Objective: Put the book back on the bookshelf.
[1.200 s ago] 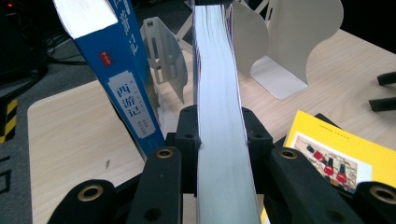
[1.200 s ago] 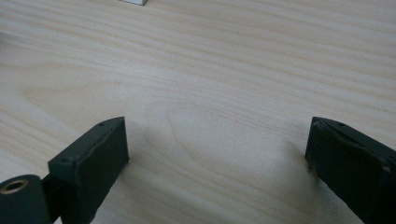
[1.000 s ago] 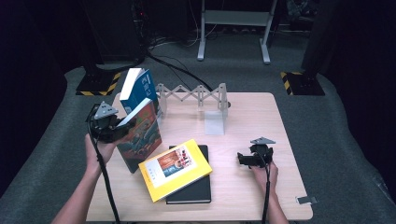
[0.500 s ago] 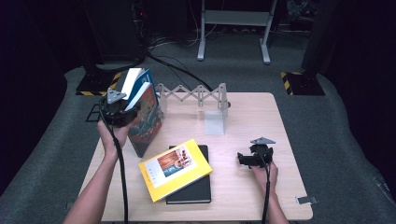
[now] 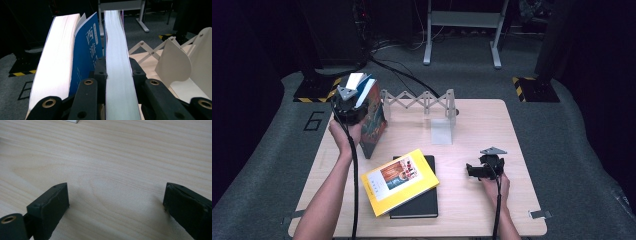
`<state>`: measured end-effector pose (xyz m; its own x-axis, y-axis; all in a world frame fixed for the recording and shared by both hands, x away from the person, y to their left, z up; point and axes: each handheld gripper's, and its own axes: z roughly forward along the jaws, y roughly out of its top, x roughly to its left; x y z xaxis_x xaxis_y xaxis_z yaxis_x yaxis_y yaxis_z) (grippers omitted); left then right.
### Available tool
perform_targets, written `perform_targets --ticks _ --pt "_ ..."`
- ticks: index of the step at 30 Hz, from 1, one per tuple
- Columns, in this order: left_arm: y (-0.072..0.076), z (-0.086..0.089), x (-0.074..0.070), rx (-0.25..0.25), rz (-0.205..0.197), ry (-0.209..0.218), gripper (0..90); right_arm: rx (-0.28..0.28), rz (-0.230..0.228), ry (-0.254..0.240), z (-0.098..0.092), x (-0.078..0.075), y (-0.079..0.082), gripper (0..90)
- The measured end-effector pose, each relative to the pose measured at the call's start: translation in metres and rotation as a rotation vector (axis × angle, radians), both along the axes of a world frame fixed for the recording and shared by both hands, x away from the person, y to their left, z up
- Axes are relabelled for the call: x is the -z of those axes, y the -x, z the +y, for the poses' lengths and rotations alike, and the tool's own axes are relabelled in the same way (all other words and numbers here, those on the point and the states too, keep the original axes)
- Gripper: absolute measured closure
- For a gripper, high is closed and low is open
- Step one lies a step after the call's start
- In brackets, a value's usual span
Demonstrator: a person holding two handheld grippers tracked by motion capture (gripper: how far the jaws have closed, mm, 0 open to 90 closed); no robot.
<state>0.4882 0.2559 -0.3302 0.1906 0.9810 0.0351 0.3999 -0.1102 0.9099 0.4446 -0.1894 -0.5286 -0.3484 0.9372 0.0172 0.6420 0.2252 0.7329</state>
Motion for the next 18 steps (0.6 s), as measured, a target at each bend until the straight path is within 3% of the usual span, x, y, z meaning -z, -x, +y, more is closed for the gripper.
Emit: perform_targets --ticks 11,18 --pt "-0.022 -0.006 0.004 -0.032 -0.013 0.022 73.9 0.005 -0.001 -0.002 0.000 0.000 0.000 5.7" --pt "-0.033 -0.012 0.010 -0.043 -0.025 0.013 73.9 0.003 -0.002 -0.001 0.000 0.000 0.000 5.7"
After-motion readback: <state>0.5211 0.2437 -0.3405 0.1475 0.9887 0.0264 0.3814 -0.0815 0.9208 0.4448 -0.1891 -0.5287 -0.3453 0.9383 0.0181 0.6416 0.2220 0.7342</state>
